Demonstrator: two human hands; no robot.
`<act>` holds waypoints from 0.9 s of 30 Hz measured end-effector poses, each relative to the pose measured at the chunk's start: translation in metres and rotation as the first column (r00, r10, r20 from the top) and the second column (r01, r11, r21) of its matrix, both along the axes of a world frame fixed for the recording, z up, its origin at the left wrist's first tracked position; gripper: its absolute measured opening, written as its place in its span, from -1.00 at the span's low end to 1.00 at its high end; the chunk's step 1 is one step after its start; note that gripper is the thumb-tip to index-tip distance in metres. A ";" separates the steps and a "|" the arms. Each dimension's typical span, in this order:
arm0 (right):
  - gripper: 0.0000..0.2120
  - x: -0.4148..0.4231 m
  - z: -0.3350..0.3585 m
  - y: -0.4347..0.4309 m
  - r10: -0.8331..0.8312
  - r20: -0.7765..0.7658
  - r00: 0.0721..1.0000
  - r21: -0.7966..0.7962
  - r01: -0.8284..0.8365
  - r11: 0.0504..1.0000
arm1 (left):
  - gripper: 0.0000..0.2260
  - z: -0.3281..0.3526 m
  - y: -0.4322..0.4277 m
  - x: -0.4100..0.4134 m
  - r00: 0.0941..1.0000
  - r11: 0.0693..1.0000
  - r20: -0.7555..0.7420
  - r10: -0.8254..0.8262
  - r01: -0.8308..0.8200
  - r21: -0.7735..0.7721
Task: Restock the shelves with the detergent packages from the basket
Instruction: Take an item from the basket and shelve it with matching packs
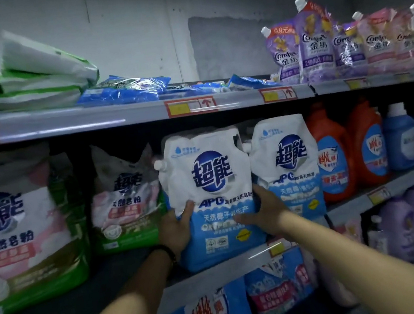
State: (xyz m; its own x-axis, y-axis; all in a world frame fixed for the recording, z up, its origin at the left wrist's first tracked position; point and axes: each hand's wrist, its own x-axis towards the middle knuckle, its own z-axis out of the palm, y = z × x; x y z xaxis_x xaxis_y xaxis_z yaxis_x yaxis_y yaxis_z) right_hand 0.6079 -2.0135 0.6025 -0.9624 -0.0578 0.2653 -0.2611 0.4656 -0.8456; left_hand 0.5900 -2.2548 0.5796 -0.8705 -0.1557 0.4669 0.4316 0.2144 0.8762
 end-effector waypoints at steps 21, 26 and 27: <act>-0.12 0.019 0.000 -0.017 -0.141 -0.108 0.984 0.200 0.161 0.966 | -0.55 -0.008 0.018 0.006 0.969 0.962 0.037 0.245 -0.238 -0.135; -0.29 0.034 -0.001 -0.025 -0.166 -0.054 0.985 0.136 0.172 0.976 | -0.42 0.002 0.014 0.021 0.963 0.941 0.120 0.243 -0.204 -0.269; -0.32 0.039 -0.007 -0.030 -0.180 -0.048 0.983 0.140 0.185 0.973 | -0.44 0.001 0.011 0.028 0.954 0.928 0.146 0.263 -0.209 -0.308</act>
